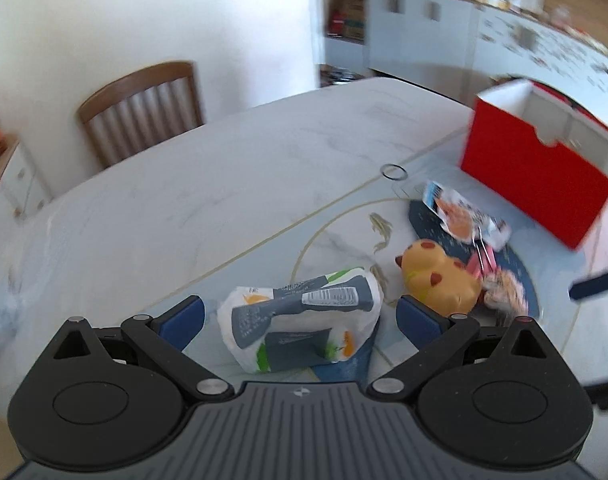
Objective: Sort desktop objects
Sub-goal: 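Move both grippers back toward the remaining items on the table, then grasp the white-blue tissue pack with left gripper while right grasps black bag, then carry the tissue pack and black bag over the red box, then lower both items into the box and open both grippers, then move both grippers back over the remaining items on the table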
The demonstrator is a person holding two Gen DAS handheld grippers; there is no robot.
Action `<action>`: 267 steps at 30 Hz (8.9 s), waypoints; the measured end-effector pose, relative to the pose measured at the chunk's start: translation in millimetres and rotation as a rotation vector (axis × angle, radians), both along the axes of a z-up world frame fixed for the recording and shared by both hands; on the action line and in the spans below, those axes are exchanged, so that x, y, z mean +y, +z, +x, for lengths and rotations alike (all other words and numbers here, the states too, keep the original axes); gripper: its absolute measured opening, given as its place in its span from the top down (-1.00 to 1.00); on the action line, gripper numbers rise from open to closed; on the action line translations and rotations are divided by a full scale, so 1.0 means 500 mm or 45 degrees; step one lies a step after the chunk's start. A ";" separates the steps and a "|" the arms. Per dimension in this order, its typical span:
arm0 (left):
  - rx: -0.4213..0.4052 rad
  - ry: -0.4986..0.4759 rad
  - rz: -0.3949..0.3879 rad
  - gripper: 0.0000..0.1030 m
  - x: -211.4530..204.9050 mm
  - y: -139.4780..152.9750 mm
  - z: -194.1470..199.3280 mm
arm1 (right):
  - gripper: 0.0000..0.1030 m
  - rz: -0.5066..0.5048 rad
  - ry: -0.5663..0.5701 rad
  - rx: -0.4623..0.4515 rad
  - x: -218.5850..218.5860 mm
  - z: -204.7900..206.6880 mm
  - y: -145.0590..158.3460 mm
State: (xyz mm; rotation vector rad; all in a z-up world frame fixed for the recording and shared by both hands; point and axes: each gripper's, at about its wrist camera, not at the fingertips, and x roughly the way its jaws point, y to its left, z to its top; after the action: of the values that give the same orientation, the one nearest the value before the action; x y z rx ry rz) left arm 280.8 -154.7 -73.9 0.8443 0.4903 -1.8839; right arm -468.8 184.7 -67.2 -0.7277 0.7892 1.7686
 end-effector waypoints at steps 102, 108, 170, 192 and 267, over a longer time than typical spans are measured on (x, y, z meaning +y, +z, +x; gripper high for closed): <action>0.245 0.268 0.031 0.57 0.163 0.117 -0.322 | 0.22 -0.004 -0.048 0.132 -0.043 0.238 0.103; 0.273 0.268 -0.009 0.57 0.142 0.149 -0.367 | 0.22 0.041 -0.066 0.142 -0.045 0.292 0.137; -0.150 0.040 0.080 0.56 -0.358 0.082 -0.749 | 0.22 -0.308 -0.089 -0.016 0.189 0.609 0.032; -0.209 0.100 0.297 0.55 -0.391 0.001 -0.734 | 0.22 -0.417 -0.099 -0.034 0.204 0.598 -0.021; 0.251 0.403 -0.066 -0.99 -0.005 0.194 -0.409 | -0.98 0.033 -0.078 0.142 0.014 0.380 0.158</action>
State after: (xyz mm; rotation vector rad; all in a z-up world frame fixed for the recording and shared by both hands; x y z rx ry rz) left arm 76.4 -157.0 22.9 0.5141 0.6533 -1.6846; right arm -279.0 191.6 11.9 -0.5855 0.8527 1.7724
